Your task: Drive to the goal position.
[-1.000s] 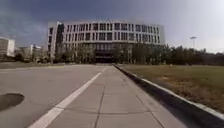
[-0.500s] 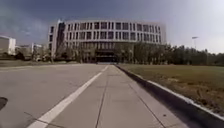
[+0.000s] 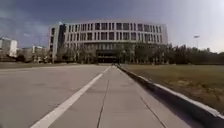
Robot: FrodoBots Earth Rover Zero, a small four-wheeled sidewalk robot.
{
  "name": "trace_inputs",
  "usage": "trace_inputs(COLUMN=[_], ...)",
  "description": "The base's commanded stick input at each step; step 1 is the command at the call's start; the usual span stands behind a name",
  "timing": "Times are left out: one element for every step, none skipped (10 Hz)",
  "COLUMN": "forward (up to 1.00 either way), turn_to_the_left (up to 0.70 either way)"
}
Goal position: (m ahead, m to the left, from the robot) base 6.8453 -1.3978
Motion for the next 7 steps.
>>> trace_inputs(forward=[0.70, 0.70, 0.70, 0.70, 0.70, 0.70, 0.70], turn_to_the_left=[-0.35, -0.24, 0.00, 0.00, 0.00, 0.00, 0.00])
